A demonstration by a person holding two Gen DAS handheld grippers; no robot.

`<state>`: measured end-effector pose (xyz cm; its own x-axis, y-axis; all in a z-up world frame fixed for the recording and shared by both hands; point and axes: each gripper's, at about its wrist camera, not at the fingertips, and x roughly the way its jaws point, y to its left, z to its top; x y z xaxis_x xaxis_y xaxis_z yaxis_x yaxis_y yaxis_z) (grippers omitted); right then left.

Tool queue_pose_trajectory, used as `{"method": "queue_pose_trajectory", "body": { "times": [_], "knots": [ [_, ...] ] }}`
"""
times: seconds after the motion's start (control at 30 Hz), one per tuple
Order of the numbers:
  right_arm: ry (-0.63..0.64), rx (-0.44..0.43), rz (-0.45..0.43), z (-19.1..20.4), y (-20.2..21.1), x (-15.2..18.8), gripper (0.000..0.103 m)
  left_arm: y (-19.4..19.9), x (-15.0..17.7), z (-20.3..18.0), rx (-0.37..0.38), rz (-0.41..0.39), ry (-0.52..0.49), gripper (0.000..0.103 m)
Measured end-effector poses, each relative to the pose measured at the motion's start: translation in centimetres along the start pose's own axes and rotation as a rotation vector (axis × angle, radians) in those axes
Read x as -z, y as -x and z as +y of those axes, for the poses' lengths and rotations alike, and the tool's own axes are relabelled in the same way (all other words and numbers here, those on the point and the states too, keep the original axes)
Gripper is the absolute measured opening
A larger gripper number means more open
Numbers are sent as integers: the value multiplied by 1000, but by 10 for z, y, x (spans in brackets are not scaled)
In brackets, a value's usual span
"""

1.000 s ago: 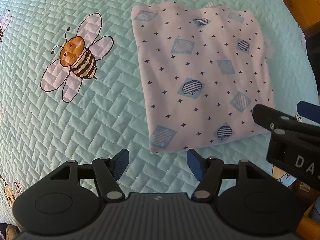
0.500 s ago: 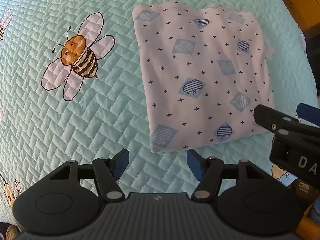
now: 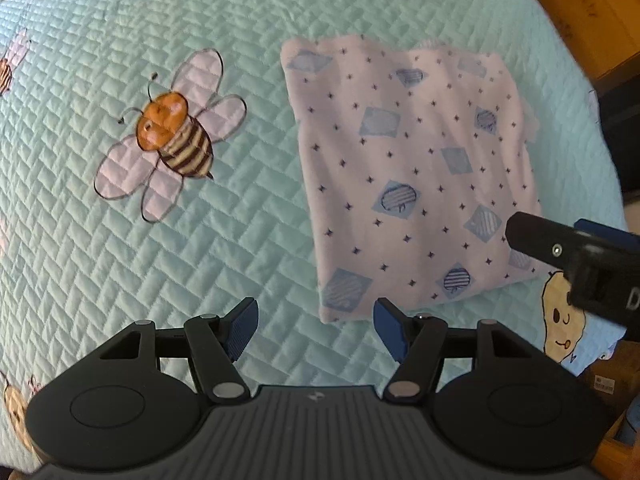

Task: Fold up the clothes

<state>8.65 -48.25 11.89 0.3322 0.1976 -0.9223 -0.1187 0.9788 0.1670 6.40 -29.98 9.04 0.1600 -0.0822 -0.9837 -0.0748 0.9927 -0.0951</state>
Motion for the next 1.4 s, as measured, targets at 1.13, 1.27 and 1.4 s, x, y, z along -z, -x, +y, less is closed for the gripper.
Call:
{"method": "queue_pose_trajectory", "body": {
  "times": [1.13,1.27,1.4],
  "knots": [
    [-189,-213,-669,152,60,120,86,221,117,143,-101,-1066,19,103],
    [-207,-193,-592,162,37,131,86,231,129,158,-104,-1150,85,103],
    [-172,-144,-584,178,26,153,86,236,143,168,-224,-1245,115,103]
  ]
}}
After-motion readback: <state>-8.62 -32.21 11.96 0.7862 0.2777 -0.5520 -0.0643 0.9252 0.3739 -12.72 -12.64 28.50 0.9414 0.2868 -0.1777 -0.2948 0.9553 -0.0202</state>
